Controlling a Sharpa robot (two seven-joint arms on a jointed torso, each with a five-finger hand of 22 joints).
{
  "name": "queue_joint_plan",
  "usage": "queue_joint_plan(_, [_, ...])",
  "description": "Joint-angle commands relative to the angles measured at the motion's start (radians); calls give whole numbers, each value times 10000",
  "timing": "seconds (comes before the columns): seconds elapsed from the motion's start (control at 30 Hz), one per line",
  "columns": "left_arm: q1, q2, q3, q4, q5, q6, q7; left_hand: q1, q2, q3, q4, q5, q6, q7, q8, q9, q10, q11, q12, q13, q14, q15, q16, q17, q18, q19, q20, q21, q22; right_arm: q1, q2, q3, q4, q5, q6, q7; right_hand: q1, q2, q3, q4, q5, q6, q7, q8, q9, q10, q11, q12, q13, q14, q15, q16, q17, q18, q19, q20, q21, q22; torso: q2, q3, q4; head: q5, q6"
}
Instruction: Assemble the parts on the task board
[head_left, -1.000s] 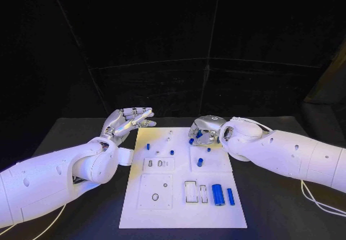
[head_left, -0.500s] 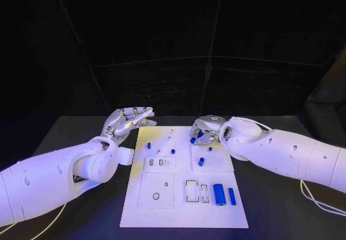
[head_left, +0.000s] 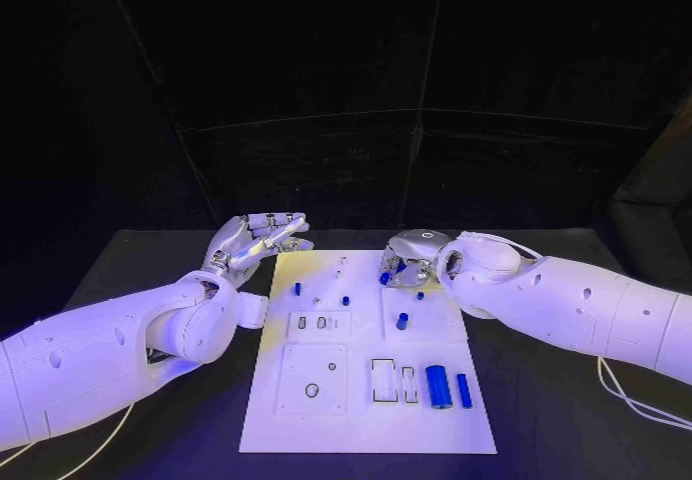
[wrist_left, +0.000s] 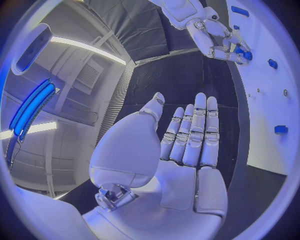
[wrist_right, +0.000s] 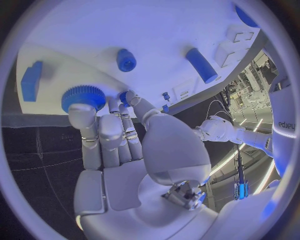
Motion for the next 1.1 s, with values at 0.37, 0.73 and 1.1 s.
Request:
queue_joint_plan(0.37, [15,17,10,-29,-63,124,-21,-35,64,8,-96,46,-19,110,-78,-16,-30,33,-67,-9,-13,25,-80,15,57,64,-4,34,-20,26,89,9,-70,28,250,39,-59,75,200,23,-74,163,1,40,12,169,-12,25,-1,232,-30,222,151,-175,45,4,204,202,39,-5,12,15,-40])
queue_joint_plan(0.73, [15,21,10,-66,-63,154,-75,15,71,25,-160,46,-45,125,-91,-17,-55,45,-97,-8,-12,32,-114,27,54,80,-1,24,-36,26,35,9,23,807,-560,279,-186,183,423,189,-1,669,-117,193,62,692,-153,170,59,276,-125,670,615,-249,182,-83,665,782,53,-15,26,23,-9])
queue_joint_plan(1.1, [15,3,10,-65,-63,176,-114,48,77,37,-203,46,-65,134,-96,-18,-72,53,-116,-8,-11,38,-137,34,52,85,1,14,-47,26,16,18,198,1413,-1281,209,-279,234,527,329,58,804,-165,205,61,801,-197,151,59,270,-161,804,727,-272,195,-124,802,938,73,-39,42,38,44])
